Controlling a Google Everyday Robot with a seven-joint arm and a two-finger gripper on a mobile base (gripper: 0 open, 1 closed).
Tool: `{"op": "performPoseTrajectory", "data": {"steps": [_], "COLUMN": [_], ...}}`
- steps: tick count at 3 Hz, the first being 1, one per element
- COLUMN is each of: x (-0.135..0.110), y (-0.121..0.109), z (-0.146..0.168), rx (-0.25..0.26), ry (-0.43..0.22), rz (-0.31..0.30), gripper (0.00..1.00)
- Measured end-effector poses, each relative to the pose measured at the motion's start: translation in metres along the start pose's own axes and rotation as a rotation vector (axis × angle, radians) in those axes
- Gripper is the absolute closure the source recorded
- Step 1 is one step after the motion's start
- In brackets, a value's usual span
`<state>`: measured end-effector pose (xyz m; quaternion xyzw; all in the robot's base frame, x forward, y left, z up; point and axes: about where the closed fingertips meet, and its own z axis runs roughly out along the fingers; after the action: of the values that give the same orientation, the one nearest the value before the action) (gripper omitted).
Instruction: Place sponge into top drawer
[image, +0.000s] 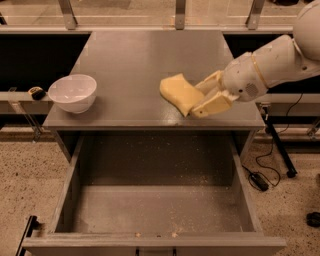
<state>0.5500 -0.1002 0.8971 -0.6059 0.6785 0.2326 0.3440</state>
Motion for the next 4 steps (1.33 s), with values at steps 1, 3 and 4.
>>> {"op": "performPoseTrajectory", "data": {"steps": [1, 3, 4], "x": [-0.002, 0.000, 0.026], "y": [0.046, 0.084, 0.095], "z": [0.020, 0.044, 0.082], "rx": [-0.059, -0.122, -0.130], "ry": [0.049, 0.093, 0.093], "rz": [-0.086, -0.219, -0.273], "gripper": [1.00, 1.00, 1.00]}}
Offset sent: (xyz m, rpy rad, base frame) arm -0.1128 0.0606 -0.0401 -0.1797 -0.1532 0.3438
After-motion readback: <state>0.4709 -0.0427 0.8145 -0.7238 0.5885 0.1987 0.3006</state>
